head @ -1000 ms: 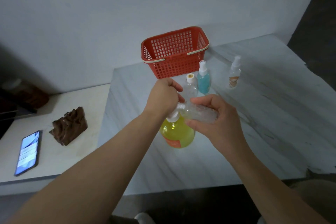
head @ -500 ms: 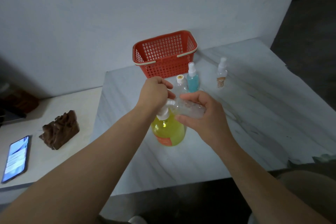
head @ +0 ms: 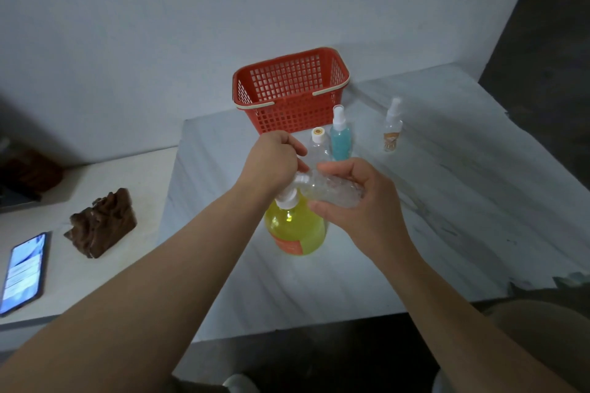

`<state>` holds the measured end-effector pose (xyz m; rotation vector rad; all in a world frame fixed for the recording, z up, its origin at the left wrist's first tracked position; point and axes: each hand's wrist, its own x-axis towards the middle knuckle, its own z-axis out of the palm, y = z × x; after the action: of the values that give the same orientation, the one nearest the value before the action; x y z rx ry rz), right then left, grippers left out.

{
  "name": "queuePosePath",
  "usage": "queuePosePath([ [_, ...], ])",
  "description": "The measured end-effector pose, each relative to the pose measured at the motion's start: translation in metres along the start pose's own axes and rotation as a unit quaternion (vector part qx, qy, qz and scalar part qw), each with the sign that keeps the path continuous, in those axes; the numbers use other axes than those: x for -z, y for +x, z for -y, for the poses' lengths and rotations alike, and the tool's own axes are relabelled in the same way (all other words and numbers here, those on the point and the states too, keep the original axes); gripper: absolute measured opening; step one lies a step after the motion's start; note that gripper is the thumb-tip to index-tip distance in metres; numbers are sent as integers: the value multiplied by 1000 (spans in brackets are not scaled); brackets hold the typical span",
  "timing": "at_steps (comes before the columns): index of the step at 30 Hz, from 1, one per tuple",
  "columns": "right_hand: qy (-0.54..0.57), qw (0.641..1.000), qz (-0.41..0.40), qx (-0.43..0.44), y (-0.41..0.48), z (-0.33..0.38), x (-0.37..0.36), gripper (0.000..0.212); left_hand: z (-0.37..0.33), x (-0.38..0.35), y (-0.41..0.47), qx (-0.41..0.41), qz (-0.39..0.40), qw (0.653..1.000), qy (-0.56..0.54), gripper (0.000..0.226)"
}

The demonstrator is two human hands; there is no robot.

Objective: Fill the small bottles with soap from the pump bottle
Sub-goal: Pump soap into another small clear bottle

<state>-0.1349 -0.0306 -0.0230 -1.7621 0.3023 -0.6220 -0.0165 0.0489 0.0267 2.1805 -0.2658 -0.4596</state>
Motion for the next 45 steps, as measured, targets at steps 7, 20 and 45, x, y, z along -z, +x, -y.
queuePosePath([
  [7,0,1000,-1,-17,1,-5,-4,46,6,-5,5,20,-2,1000,1,39],
  [20,3,999,16,-27,4,7,1,46,-3,2,-3,12,-21,999,-23,32],
  [45,-12,999,14,-35,3,0,0,45,1,-4,-1,38,-19,999,-11,39],
])
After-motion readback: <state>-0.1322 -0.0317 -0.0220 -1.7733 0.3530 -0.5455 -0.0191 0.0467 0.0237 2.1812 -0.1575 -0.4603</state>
